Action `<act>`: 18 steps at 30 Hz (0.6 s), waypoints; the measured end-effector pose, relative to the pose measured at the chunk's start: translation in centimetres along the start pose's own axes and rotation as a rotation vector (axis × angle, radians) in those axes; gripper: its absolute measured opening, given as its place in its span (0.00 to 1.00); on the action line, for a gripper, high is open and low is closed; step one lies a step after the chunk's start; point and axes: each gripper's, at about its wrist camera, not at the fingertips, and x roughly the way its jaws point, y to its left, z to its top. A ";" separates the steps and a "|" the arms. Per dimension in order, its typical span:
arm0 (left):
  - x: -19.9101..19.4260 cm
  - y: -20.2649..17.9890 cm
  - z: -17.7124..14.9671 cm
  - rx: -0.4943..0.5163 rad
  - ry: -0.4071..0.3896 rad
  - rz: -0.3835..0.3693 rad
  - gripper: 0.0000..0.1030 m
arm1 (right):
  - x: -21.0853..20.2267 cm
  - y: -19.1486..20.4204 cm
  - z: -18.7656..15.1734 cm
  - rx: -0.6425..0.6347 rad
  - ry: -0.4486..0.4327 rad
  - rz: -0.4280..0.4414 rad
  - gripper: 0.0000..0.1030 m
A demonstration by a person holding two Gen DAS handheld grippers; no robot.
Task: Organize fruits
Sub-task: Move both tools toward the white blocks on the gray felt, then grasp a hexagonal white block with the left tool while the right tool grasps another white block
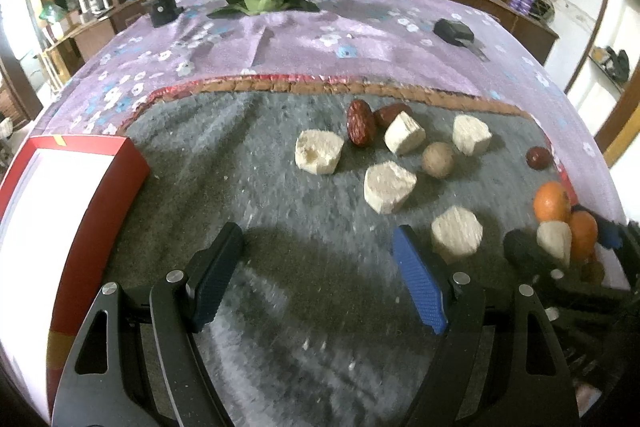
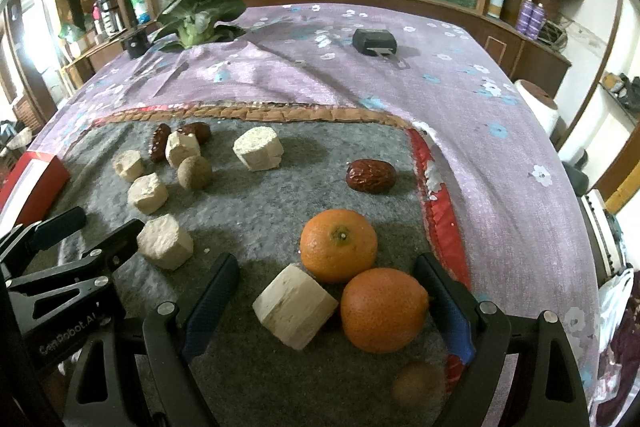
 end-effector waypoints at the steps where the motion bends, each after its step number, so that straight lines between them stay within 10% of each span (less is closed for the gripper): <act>1: -0.3 0.3 0.0 0.001 0.014 -0.010 0.76 | -0.6 -0.5 -0.1 -0.011 -0.005 -0.011 0.86; 18: -4.0 -1.9 -0.4 0.102 0.010 -0.134 0.76 | -8.7 -7.0 -3.4 0.031 -0.126 0.088 0.85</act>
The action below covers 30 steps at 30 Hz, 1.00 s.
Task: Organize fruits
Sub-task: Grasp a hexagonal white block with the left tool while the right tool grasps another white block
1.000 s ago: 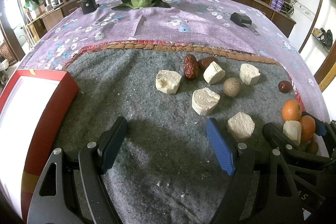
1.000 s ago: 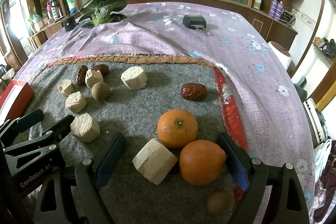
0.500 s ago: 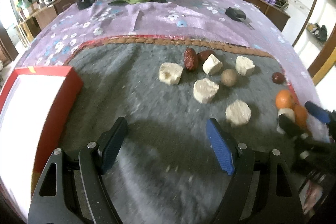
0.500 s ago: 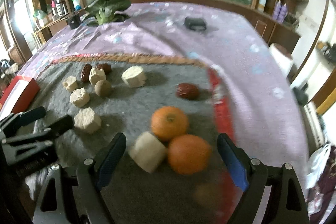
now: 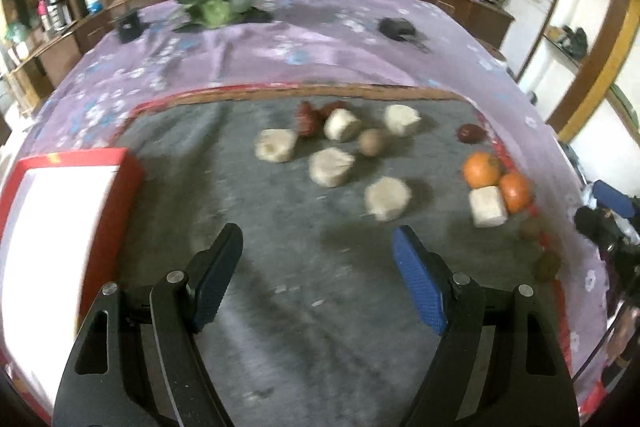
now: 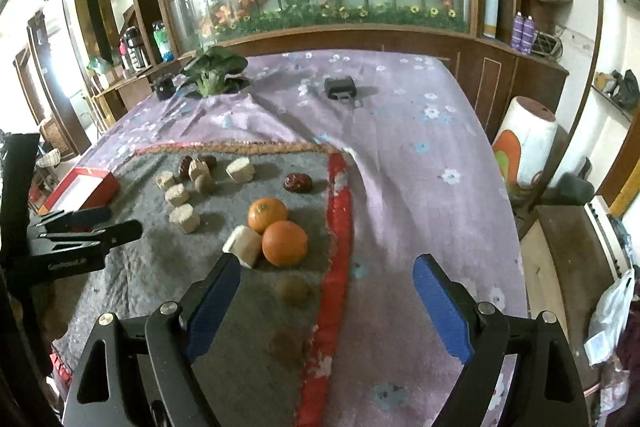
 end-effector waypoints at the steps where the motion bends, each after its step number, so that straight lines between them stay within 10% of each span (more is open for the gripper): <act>1: 0.5 -0.7 0.2 0.018 0.005 -0.006 0.76 | 0.1 -0.1 -0.1 -0.002 0.006 0.003 0.85; 7: 2.6 -2.4 1.0 0.072 0.029 -0.019 0.74 | 0.6 0.4 -0.7 -0.025 0.028 0.024 0.85; 16: 3.9 -3.0 1.4 0.084 0.038 -0.067 0.24 | 1.7 0.5 -0.8 -0.021 0.052 0.107 0.68; 30: 0.7 -0.6 0.3 0.039 -0.006 -0.010 0.24 | 5.2 4.8 -0.6 -0.026 0.142 0.276 0.51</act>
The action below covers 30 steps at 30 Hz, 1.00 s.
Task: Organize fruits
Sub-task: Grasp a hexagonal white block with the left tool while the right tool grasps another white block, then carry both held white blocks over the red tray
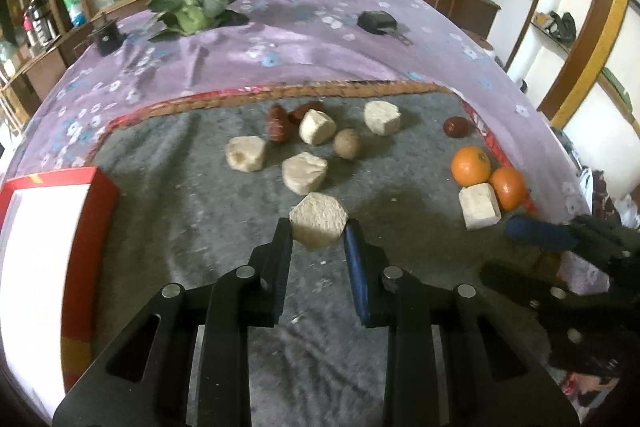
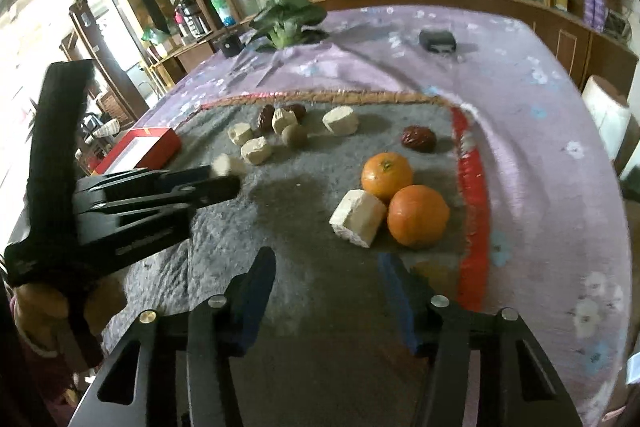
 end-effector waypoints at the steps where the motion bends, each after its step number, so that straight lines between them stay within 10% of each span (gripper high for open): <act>1: -0.3 0.4 -0.1 -0.007 -0.004 0.004 0.24 | 0.3 0.0 0.2 0.005 -0.001 -0.012 0.51; 7: -0.9 1.3 -0.5 -0.022 -0.013 0.010 0.24 | 2.3 0.1 1.6 0.029 -0.011 -0.094 0.50; 10: -0.9 1.6 -0.7 -0.031 -0.005 0.006 0.24 | 2.6 0.2 1.8 -0.004 -0.017 -0.152 0.28; 30: -6.0 6.5 -2.5 -0.132 -0.053 0.041 0.25 | 0.8 8.2 1.9 -0.143 -0.050 0.022 0.28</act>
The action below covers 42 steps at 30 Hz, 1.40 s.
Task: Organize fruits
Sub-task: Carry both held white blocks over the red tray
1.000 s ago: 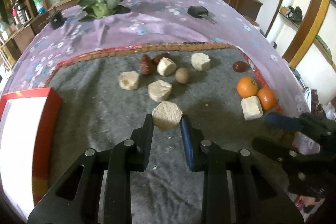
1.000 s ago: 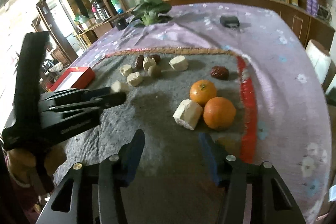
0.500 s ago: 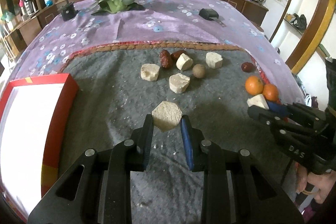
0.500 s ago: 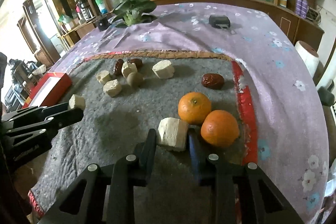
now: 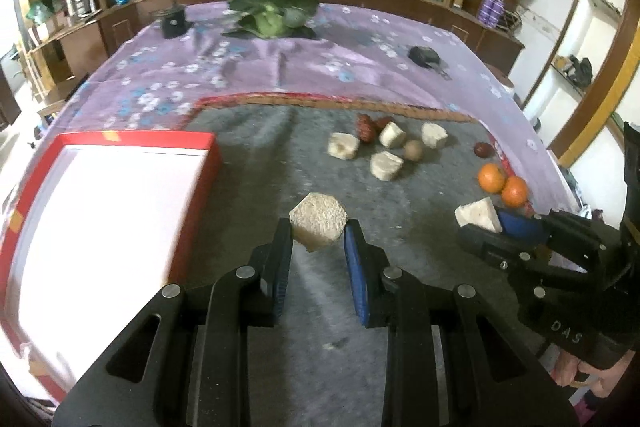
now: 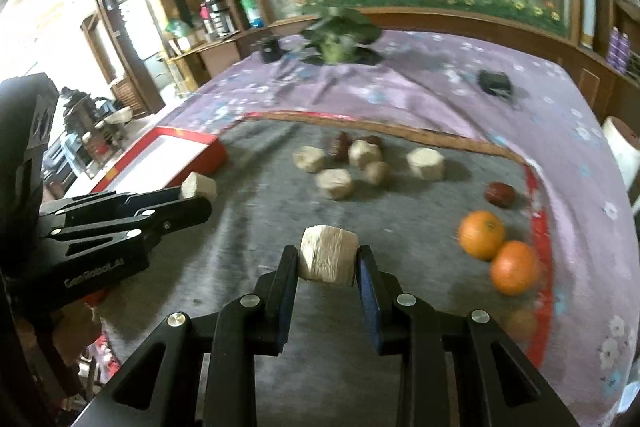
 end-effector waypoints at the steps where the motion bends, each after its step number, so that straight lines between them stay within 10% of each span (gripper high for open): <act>1: -0.3 0.5 0.0 -0.006 -0.003 0.009 0.25 | 0.1 0.6 0.2 -0.013 0.000 0.005 0.28; 42: 0.2 18.7 -0.9 -0.315 0.064 0.224 0.25 | 13.5 17.2 8.6 -0.304 0.139 0.212 0.28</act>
